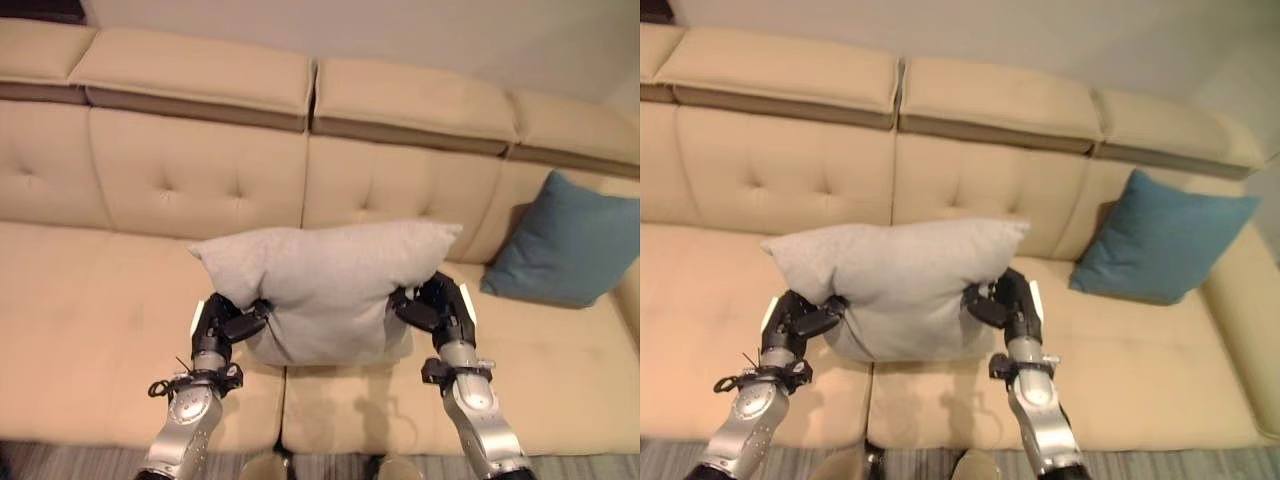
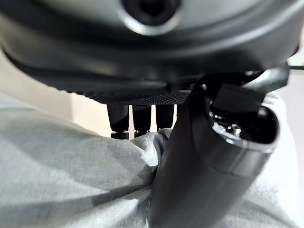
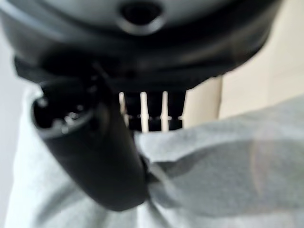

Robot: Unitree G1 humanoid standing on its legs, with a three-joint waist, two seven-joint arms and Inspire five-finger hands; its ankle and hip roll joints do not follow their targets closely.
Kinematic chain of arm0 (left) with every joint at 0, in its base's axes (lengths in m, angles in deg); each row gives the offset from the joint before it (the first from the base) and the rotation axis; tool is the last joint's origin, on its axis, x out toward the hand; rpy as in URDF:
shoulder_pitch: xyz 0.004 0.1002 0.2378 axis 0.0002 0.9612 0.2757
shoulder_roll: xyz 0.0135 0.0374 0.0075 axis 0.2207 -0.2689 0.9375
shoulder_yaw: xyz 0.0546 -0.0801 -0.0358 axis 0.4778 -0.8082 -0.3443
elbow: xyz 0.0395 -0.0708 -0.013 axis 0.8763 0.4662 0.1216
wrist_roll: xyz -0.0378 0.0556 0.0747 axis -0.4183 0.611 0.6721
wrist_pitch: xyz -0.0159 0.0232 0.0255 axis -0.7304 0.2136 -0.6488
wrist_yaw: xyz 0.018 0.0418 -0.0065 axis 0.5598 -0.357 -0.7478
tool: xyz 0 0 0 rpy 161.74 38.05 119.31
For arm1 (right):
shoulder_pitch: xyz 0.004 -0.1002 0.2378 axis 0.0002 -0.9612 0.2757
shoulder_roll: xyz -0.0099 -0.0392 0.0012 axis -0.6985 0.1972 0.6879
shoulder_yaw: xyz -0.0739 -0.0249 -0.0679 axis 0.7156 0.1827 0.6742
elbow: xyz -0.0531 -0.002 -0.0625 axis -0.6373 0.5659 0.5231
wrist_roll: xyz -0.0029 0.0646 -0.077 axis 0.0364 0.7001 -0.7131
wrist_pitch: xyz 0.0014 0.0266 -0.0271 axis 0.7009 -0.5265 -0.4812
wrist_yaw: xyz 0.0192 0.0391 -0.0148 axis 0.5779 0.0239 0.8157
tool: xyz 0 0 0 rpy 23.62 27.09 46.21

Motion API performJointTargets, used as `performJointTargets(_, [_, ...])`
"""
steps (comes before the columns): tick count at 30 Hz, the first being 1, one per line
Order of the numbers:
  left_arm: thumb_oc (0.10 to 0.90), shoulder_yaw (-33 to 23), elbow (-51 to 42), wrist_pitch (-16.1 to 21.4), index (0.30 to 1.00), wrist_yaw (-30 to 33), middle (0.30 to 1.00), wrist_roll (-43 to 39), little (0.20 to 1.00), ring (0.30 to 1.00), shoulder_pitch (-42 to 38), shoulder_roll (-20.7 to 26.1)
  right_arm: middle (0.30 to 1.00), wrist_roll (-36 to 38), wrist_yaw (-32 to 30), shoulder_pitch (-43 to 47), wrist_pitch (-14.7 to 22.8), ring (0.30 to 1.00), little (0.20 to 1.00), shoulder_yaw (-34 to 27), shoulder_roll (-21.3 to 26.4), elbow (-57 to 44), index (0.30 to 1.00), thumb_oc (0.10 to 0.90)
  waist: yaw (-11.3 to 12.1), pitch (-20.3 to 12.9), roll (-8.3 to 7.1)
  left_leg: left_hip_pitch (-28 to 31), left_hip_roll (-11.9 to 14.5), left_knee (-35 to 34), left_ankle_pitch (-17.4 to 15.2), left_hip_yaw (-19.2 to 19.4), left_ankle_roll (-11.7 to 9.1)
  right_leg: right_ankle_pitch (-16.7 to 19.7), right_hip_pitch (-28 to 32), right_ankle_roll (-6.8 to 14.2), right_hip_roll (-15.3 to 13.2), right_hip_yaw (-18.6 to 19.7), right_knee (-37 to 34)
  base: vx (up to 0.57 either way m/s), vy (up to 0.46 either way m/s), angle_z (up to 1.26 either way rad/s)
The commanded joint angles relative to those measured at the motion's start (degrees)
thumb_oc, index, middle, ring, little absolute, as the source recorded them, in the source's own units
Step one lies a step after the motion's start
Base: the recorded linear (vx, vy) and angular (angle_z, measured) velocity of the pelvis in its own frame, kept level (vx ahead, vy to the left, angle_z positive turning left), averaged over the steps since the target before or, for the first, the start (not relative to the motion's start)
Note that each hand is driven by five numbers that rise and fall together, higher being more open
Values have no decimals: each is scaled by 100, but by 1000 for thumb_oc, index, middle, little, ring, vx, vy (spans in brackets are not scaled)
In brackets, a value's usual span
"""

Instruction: Pick up all the scattered cushions and arrange them neatly on the sofa.

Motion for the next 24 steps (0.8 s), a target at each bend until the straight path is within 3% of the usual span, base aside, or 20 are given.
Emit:
performJointTargets(1, [400,179,-1015,758,300,-454,300,337,300,300,-482,-458,300,-209,172,624,713,300,300,140,217,-680,300,400,128,-560,209,103,435,154,-513,-591,-670,44,837,-197,407,148,-1174,155,-18,39])
performJointTargets(10, [400,135,-1026,649,300,-524,300,315,300,300,-439,-569,300,-109,203,439,658,300,300,77,233,-666,300,400,28,-944,349,696,431,-727,-292,-617,-762,188,1445,-187,475,-117,-1975,111,-1,31])
performJointTargets(24, [400,163,-1040,659,300,-314,300,458,300,300,-561,-651,300,-327,24,472,671,300,300,198,154,-769,300,400,-33,-910,518,690,450,-751,-357,-558,-788,157,1380,-79,401,-106,-1975,11,12,-1])
